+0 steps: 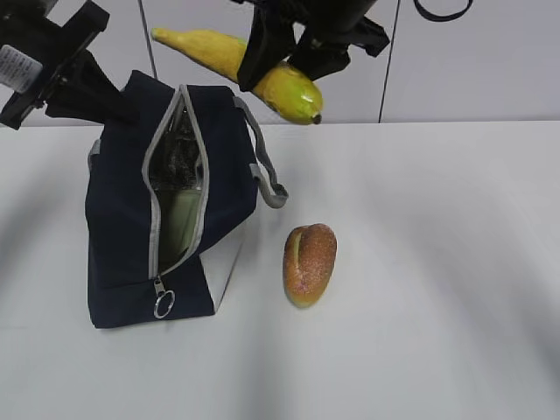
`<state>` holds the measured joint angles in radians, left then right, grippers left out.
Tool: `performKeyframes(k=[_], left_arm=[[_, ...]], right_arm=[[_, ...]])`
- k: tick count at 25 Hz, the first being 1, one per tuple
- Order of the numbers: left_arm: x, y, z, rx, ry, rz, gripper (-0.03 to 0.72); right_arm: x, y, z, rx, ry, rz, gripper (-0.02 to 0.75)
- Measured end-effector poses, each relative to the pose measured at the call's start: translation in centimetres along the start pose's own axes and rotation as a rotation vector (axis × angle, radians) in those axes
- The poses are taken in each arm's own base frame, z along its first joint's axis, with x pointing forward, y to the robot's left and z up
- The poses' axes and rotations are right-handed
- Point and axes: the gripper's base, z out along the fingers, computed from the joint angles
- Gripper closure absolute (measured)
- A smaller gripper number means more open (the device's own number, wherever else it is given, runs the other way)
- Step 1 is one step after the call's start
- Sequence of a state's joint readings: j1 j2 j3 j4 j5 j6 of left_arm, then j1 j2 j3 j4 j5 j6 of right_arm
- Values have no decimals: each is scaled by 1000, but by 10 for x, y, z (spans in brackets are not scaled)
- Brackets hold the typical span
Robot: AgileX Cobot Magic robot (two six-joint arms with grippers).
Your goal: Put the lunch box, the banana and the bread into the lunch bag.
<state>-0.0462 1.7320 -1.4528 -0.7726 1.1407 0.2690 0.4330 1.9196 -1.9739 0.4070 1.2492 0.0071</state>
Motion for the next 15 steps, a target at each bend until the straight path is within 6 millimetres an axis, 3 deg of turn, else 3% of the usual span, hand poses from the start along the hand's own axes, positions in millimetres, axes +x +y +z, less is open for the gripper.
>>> performKeyframes(k=[9,15], left_arm=[[0,0,0,0,0,0,688],[0,0,0,0,0,0,688]], right_arm=[[1,-15,36,95,75,107,444],[3,-18,63,43,133,191,444]])
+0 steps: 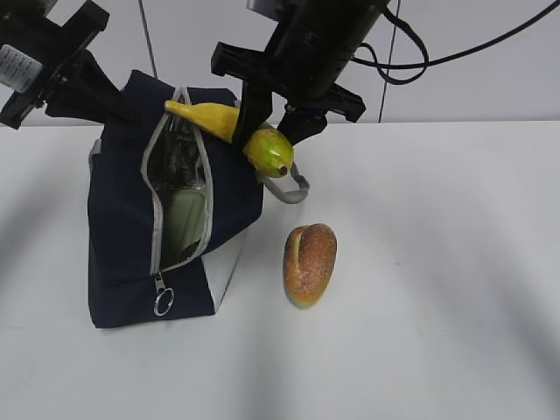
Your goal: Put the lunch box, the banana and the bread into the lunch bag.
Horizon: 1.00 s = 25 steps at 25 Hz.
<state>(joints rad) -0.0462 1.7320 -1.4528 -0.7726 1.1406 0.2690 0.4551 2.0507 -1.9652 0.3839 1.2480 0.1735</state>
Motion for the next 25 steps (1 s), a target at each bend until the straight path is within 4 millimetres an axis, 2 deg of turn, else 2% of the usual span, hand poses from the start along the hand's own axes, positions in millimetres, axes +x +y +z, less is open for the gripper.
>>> performKeyframes(k=[8,13,19,25], left_arm=[[0,-1,0,7,0,-3,688],[0,-1,0,8,3,-3,688],[1,-1,0,9,6,-3,688],[1,-1,0,9,8,-3,688]], right_arm=[[-2,-10,19,81,24,55,444],[4,4,30,82,47,56,444],[9,17,34,60,55,86,444],[2,24,35,-1,-26,129,444]])
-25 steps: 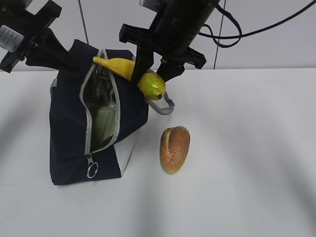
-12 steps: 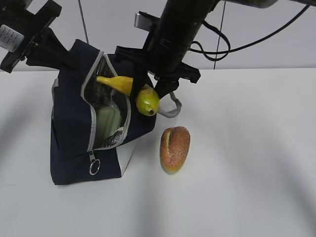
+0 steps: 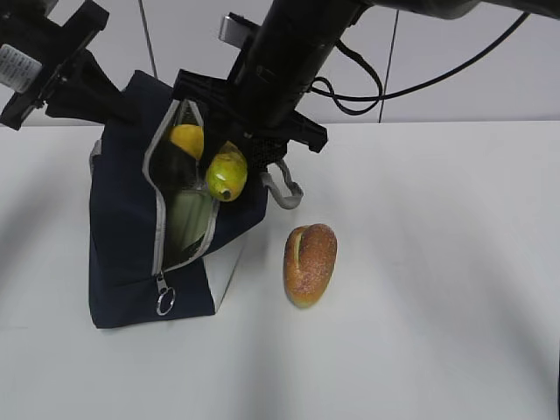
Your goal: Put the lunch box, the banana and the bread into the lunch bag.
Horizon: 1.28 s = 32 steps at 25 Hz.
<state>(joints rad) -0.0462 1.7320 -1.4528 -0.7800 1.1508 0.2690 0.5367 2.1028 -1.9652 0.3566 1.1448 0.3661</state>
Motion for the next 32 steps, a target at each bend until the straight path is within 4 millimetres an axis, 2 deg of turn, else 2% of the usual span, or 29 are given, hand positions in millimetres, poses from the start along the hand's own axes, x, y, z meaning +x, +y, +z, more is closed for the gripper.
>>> performKeyframes(k=[7,13,18,19,24,27,32], left_arm=[[0,1,-1,-1,-1,-2,688],[0,2,-1,-5,-2,-2,688],[0,2,-1,-6,1,-1,688],[0,2,-1,-6,3,-1,688],[1,1,-1,-3,9,-1,688],[1,1,-1,0,12,-2,688],[1,1,-1,3,13,-3,688]], right_arm=[[-3,15,6,-46,-93,-12,444],[-3,18,37,-49,-105,-19,444],[-6,17,57,-46,-122,-120,428],[-6,17,57,-47,-131,-149,408],[-10,24,51,-64,-161,-260,209],[-11,26,43,-42,-151,-303,176],[-13,23,18,117,-97,-407,175]])
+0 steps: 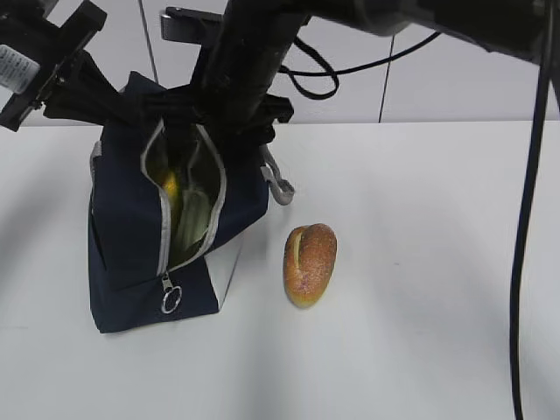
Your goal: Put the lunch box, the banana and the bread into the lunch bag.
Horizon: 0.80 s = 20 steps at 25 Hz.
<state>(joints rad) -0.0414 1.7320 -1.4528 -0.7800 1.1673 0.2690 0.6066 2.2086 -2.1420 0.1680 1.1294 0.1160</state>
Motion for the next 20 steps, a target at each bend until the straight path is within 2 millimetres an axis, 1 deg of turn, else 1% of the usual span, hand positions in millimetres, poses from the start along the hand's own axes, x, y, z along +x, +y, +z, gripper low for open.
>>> performKeyframes(k=[2,4,6,10,12,13,16,18,19,20], left_arm=[[0,0,0,0,0,0,688],[0,0,0,0,0,0,688],[0,0,0,0,0,0,688],[0,0,0,0,-1,0,688],[0,0,0,0,0,0,688],[0,0,0,0,0,0,688],[0,0,0,0,0,0,688],[0,0,0,-1,0,0,688],[0,0,0,-1,0,0,688],[0,0,0,-1,0,1,688]], right_arm=[[-1,-2,-11,53,25,-30,174],[-7,-4,-22,95,-1,-54,175],[-9,-5,-28,117,-20,-65,174],[-8,-3,-42,117,-33,-68,175],[-6,-1,-57,115,-48,-70,175],[-3,-1,-63,119,-49,-71,175],[9,-3,-91,154,-61,-90,175],[21,-6,-107,199,-57,-103,175],[27,-9,-114,223,-55,-110,175],[35,-12,-115,246,-35,-116,175]])
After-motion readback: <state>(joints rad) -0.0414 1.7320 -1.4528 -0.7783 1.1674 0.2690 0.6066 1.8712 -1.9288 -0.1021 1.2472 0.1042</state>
